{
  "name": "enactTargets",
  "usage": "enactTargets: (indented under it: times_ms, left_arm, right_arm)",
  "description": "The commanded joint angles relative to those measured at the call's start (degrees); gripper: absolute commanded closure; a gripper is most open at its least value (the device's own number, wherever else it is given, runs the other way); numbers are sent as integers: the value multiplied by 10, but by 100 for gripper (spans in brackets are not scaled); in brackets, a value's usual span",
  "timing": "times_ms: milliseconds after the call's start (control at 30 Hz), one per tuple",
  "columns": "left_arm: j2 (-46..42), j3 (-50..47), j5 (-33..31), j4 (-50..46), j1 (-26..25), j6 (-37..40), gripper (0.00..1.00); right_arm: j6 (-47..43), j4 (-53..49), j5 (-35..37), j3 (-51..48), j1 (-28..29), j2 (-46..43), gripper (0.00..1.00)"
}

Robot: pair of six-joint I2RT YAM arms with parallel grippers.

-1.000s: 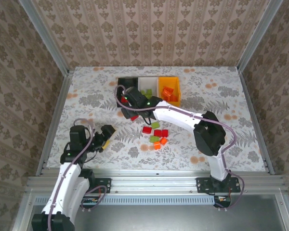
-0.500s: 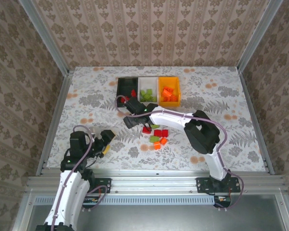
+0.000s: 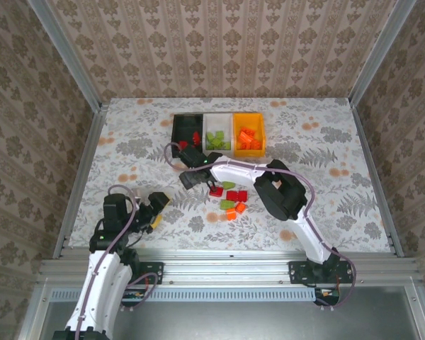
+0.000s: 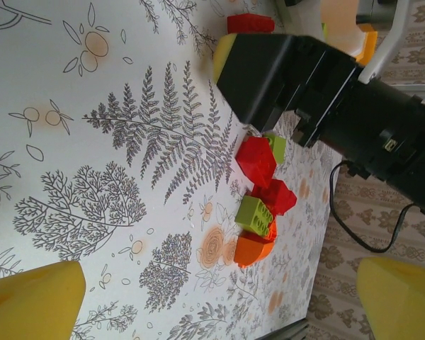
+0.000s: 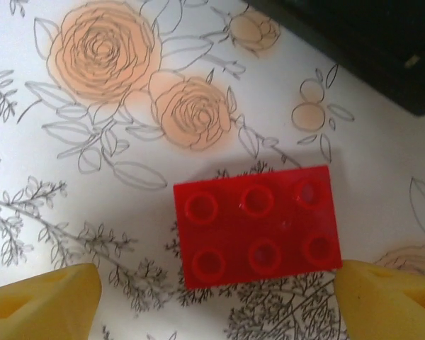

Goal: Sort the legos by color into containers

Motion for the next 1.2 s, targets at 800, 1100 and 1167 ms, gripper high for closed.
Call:
enactTargets:
  times_ms: [800, 1100, 1167]
  left_arm:
    - [31, 31, 4, 2, 8, 17, 0]
    - [70, 67, 11, 3, 20, 49, 0]
    - [89, 80, 14, 6, 27, 61, 0]
  right_arm:
    - [-15, 30, 29, -22, 2, -56, 54]
    - [-18, 25, 30, -24, 10, -129, 54]
    - [-23, 19, 32, -10, 9, -128, 54]
